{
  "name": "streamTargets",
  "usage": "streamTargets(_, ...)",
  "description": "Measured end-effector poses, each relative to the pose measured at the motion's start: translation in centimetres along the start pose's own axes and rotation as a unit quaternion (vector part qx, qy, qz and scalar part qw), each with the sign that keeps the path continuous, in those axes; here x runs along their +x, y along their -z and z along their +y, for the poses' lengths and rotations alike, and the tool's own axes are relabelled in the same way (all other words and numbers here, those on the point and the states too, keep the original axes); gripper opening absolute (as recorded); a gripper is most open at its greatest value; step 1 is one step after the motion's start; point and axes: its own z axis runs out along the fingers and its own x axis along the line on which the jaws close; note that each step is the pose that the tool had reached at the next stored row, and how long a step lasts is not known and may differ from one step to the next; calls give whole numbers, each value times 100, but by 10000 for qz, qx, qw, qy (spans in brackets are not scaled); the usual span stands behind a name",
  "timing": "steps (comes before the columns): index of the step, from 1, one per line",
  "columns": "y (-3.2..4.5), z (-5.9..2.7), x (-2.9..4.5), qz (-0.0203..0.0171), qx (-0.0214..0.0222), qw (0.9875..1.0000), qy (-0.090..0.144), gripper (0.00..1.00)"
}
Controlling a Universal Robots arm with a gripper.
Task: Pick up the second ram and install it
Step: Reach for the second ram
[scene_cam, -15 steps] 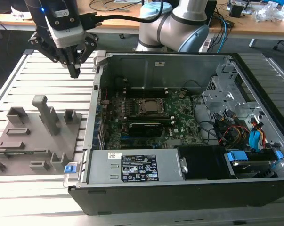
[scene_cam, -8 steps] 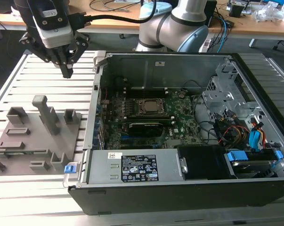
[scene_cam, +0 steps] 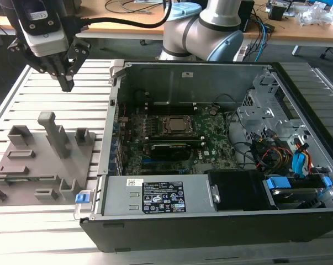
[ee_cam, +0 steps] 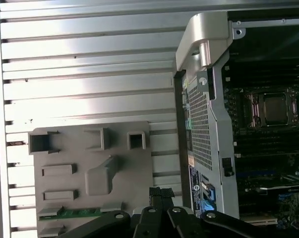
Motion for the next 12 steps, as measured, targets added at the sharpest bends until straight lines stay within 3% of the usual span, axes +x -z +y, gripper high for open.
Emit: streamTargets(12, 2, -25, 333, 0, 0, 10000, -1, 11)
